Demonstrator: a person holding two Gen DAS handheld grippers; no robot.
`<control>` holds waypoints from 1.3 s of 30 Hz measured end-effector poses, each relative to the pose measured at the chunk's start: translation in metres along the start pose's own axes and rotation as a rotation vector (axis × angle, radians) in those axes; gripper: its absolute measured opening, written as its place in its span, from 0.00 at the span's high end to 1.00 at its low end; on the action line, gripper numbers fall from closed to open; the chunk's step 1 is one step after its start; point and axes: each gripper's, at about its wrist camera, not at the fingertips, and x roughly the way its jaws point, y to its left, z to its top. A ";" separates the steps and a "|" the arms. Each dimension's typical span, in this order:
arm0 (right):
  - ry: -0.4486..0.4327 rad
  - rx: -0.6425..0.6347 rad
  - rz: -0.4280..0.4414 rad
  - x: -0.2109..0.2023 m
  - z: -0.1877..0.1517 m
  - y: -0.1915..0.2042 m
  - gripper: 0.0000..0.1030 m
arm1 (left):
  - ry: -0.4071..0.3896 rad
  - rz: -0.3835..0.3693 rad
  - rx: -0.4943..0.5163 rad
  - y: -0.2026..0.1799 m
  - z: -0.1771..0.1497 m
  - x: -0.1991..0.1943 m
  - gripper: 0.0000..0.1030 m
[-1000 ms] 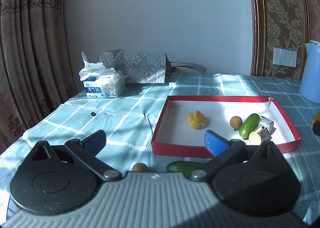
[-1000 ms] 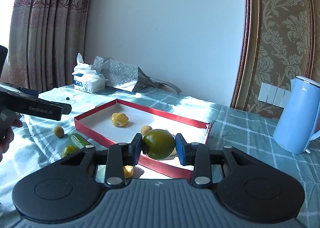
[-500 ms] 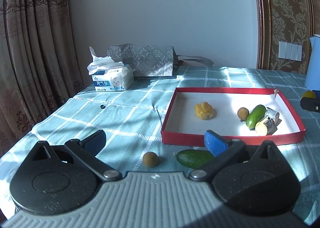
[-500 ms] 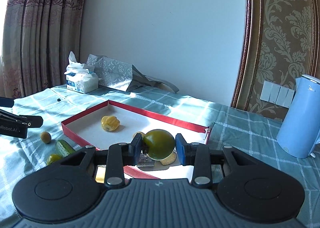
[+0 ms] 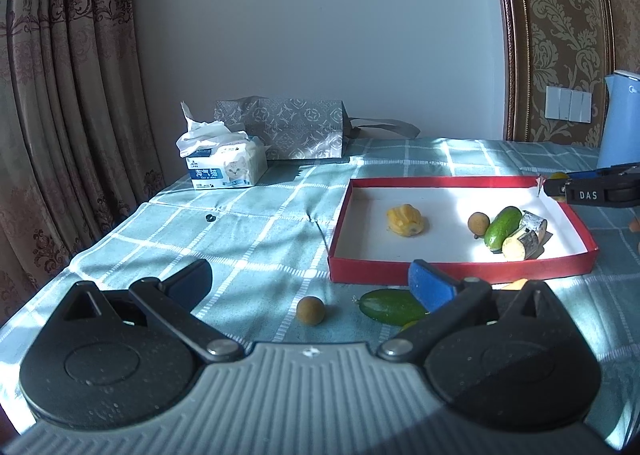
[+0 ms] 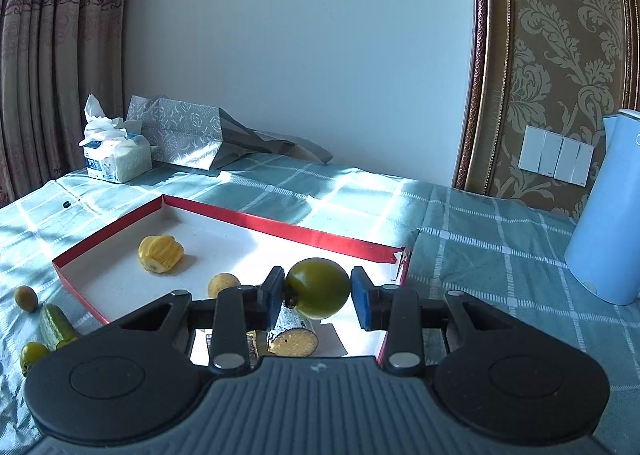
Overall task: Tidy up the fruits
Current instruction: 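Lower the green fruit into the tray and open the right tool while the left tool returns to the cloth, then close the left tool on a second brown round fruit on the cloth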
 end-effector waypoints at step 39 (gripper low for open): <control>-0.191 0.126 0.041 -0.162 -0.040 0.045 0.44 | 0.042 -0.030 0.080 0.035 -0.010 0.061 0.03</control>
